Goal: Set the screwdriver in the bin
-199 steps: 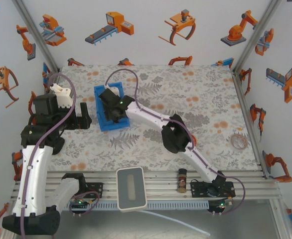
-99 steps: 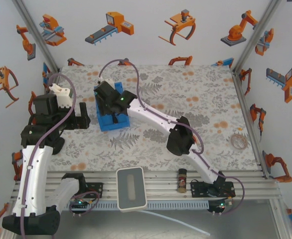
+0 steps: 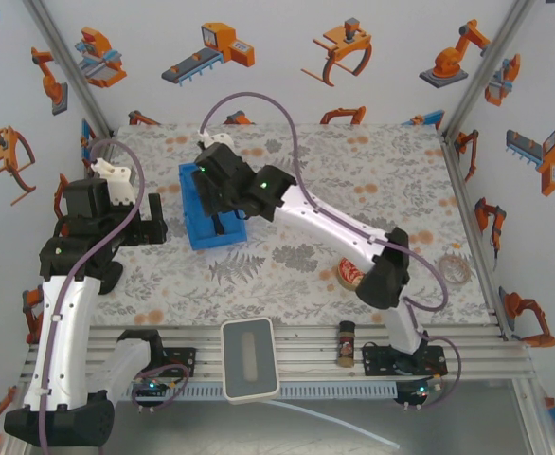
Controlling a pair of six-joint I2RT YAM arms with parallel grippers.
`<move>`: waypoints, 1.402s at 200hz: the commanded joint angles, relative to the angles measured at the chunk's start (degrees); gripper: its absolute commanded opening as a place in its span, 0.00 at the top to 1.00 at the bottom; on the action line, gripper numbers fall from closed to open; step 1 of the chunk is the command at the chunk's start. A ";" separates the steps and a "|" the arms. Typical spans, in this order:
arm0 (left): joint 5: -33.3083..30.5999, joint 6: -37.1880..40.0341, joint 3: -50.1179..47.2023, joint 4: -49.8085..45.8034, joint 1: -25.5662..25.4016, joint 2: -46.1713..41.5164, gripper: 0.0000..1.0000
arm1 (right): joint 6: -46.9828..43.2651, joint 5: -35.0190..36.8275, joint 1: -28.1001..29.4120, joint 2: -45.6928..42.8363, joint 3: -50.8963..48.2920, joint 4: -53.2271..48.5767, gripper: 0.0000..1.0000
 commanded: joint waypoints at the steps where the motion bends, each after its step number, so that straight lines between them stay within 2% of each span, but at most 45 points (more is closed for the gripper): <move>1: -0.72 -0.15 -1.54 3.22 0.37 -0.43 0.03 | -2.29 7.77 -0.21 -6.22 -5.61 2.07 0.36; 18: -2.41 -0.97 -3.76 5.76 0.31 -0.24 0.03 | -3.64 13.51 -0.59 -10.00 -10.26 2.26 0.31; 21: -2.94 -1.39 -4.27 6.36 0.31 -0.21 0.03 | -3.82 14.88 -0.68 -10.62 -11.29 2.46 0.24; 32: -5.21 -2.56 -6.64 9.23 0.37 0.05 0.03 | -5.86 18.46 -1.22 -12.94 -15.87 4.44 0.20; 50: -9.29 -3.77 -11.21 16.17 0.33 0.69 0.03 | -10.40 22.92 -2.70 -17.59 -25.77 10.27 0.01; 84: -12.80 -2.76 -21.32 31.38 0.56 1.34 0.03 | -10.71 24.61 -8.29 -30.78 -47.57 25.83 0.01; 102: -12.86 -2.30 -25.90 39.49 0.67 3.23 0.03 | -11.00 20.73 -13.52 -38.87 -58.60 33.57 0.01; 124: -12.19 -2.10 -31.02 49.86 0.85 7.20 0.03 | -10.82 13.95 -22.62 -46.66 -66.68 34.92 0.01; 150: -11.91 -2.26 -36.71 64.10 1.02 13.02 0.03 | -11.88 9.87 -31.85 -52.82 -74.33 37.71 0.01; 186: -13.46 -3.59 -39.66 79.68 1.51 23.97 0.03 | -13.47 8.58 -40.93 -55.36 -81.70 41.84 0.01; 212: -14.20 -3.51 -41.01 88.32 1.64 30.42 0.03 | -18.28 13.33 -42.47 -53.75 -86.34 47.15 0.01; 232: -14.58 -4.22 -42.93 95.16 1.99 34.50 0.03 | -22.34 16.56 -44.17 -53.75 -91.67 55.66 0.01; 261: -13.69 -3.85 -45.77 102.64 2.04 37.04 0.03 | -25.31 7.03 -49.85 -55.71 -100.84 68.62 0.01; 280: -13.22 -4.03 -45.41 101.38 2.16 36.78 0.03 | -23.96 0.41 -54.08 -53.89 -104.81 76.11 0.01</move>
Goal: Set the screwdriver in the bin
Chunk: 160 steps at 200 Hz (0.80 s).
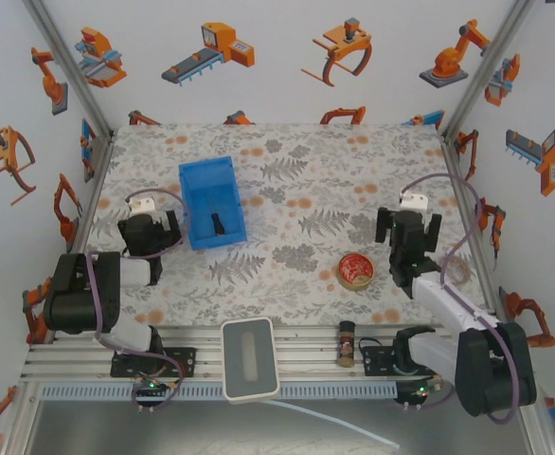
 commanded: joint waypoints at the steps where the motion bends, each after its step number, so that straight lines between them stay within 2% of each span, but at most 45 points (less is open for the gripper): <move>1: 0.58 -1.02 0.10 6.49 0.44 -0.14 0.03 | -1.19 -8.20 -4.00 0.81 -3.83 15.66 0.01; 25: 1.41 -0.89 0.56 5.69 0.62 -0.07 0.03 | 0.69 -11.65 -7.94 9.85 -3.99 22.42 0.01; 43: 2.10 -0.65 0.51 5.69 0.70 -0.11 0.03 | 2.39 -12.62 -9.83 16.83 -5.30 31.99 0.01; 71: 2.50 -0.63 0.60 5.59 0.79 -0.02 0.03 | 1.81 -16.69 -10.63 25.30 -4.85 38.80 0.01; 82: 2.48 -0.66 0.77 5.28 0.79 -0.01 0.03 | 0.65 -20.36 -10.64 27.44 -4.31 40.46 0.01; 97: 2.74 -0.59 1.15 4.71 0.80 0.00 0.03 | 0.44 -22.08 -10.80 27.07 -2.38 36.33 0.01; 119: 2.85 -0.46 1.66 3.82 0.80 0.14 0.03 | 1.03 -20.09 -10.81 26.95 -0.46 32.44 0.01; 130: 2.86 -0.45 1.62 3.82 0.84 0.07 0.03 | 0.92 -18.79 -10.66 26.91 -0.96 33.02 0.01; 145: 2.92 -0.40 1.72 3.74 0.79 0.15 0.03 | 2.63 -12.46 -10.09 26.92 -2.04 34.93 0.01; 160: 2.80 -0.25 1.83 3.56 0.66 0.14 0.03 | 2.72 -12.31 -10.03 26.96 -1.99 35.14 0.01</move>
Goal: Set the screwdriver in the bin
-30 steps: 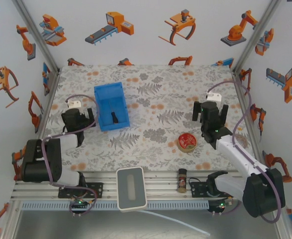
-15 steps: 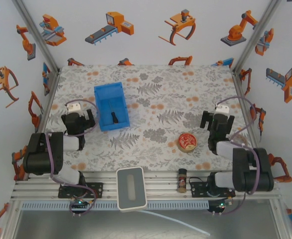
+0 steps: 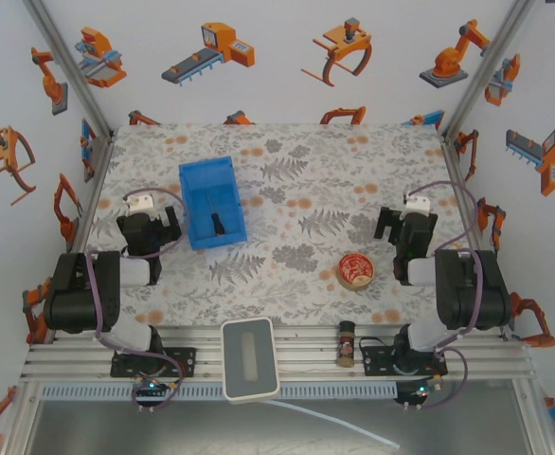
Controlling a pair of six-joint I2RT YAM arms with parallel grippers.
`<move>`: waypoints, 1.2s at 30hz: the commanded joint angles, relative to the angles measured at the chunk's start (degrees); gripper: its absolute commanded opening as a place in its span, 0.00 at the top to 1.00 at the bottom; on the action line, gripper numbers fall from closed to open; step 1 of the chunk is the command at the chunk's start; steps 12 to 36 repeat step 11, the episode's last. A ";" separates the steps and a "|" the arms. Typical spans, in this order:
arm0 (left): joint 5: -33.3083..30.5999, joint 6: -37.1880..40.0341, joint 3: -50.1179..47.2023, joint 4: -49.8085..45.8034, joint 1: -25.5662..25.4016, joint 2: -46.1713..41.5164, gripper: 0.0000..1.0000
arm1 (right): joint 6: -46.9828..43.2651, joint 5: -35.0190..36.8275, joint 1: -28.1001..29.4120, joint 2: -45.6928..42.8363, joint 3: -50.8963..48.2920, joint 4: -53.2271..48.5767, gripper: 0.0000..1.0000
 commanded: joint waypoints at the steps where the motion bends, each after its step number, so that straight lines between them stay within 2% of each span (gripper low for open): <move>1: 0.57 -0.29 1.35 -0.11 0.16 0.03 0.03 | 1.29 4.28 0.20 -0.23 -0.02 2.47 0.01; 11: 0.17 0.18 1.66 -0.57 -0.20 0.10 0.03 | 0.13 1.75 0.30 -0.21 0.58 1.33 0.01; 36: 0.17 0.18 1.66 -0.57 -0.20 0.10 0.03 | 0.13 1.75 0.30 -0.21 0.58 1.33 0.01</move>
